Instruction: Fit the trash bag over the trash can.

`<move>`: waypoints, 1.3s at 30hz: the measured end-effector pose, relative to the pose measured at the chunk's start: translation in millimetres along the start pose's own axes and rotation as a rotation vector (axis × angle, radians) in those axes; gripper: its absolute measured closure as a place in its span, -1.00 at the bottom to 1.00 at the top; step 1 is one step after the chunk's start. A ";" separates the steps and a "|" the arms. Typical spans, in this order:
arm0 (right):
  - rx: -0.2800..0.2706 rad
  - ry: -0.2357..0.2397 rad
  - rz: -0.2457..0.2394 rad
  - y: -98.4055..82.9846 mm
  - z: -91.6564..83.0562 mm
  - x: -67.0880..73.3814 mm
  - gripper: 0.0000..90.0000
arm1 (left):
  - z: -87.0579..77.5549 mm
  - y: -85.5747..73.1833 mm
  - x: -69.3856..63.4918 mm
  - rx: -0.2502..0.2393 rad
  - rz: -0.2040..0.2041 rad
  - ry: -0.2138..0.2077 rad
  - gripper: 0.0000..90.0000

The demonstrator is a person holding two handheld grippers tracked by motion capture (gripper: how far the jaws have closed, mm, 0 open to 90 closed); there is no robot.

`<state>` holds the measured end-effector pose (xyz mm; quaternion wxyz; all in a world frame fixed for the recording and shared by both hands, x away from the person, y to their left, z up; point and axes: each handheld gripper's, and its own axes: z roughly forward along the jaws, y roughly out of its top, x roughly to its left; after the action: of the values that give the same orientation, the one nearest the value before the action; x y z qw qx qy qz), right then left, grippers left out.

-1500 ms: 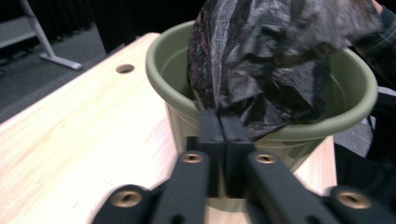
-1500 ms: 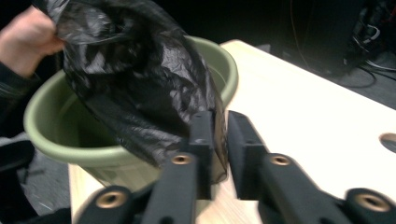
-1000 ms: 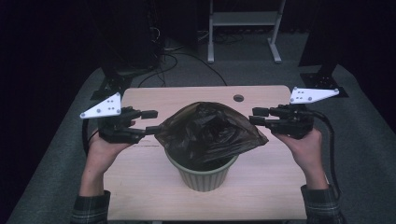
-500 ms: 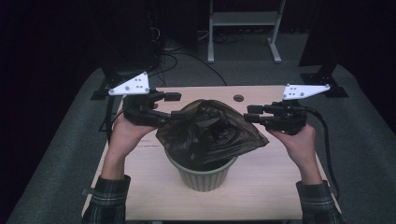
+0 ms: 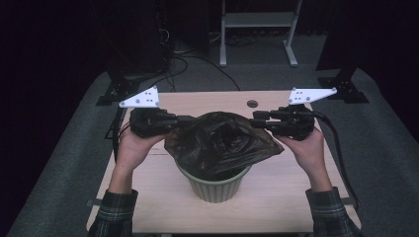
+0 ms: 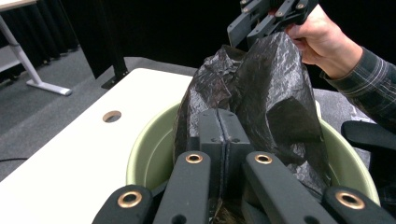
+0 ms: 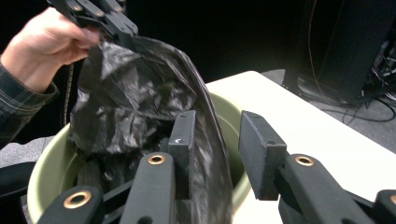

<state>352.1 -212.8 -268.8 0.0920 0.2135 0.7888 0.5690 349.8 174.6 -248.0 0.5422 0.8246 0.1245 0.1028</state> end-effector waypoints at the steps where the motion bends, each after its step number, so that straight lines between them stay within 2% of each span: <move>1: 0.002 0.004 -0.002 1.5 1.8 0.7 0.46 | -0.6 -0.6 0.2 -0.002 -0.003 -0.001 0.99; 5: 0.017 -0.002 -0.018 7.8 11.8 2.2 0.55 | -2.6 -1.8 0.2 -0.010 -0.006 -0.001 0.99; 7: 0.011 -0.010 -0.036 9.1 14.0 3.3 0.68 | -3.4 -2.1 0.5 -0.012 -0.008 0.000 0.99; 8: 0.006 -0.008 -0.038 9.4 14.3 4.2 0.84 | -3.7 -2.3 0.8 -0.012 -0.008 0.000 0.99; 11: -0.004 -0.007 -0.053 9.5 13.6 5.2 1.00 | -3.5 -2.7 1.8 -0.012 -0.010 0.006 0.99; 19: -0.010 0.050 -0.061 0.5 2.7 14.0 1.00 | -5.8 -7.7 6.7 -0.012 -0.039 0.043 1.00; 20: -0.010 0.050 -0.061 0.5 2.7 14.0 1.00 | -8.1 -10.5 8.7 -0.011 -0.048 0.062 1.00; 21: -0.010 0.057 -0.066 -8.6 -4.3 19.0 1.00 | -11.3 -15.5 12.3 -0.015 -0.068 0.076 1.00; 31: -0.022 0.046 -0.068 -29.7 -33.4 27.4 1.00 | -24.8 -37.3 21.2 0.000 -0.120 0.144 1.00; 33: -0.029 0.043 -0.071 -32.3 -41.5 29.2 1.00 | -33.7 -46.1 24.7 -0.011 -0.144 0.167 1.00; 39: -0.022 0.033 -0.070 -44.5 -61.3 31.2 1.00 | -52.3 -62.6 24.4 -0.027 -0.170 0.204 1.00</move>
<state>290.2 -263.3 -286.9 0.1013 0.1756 0.7908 0.5775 351.1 251.6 -284.3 0.5447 0.7889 0.2468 0.1414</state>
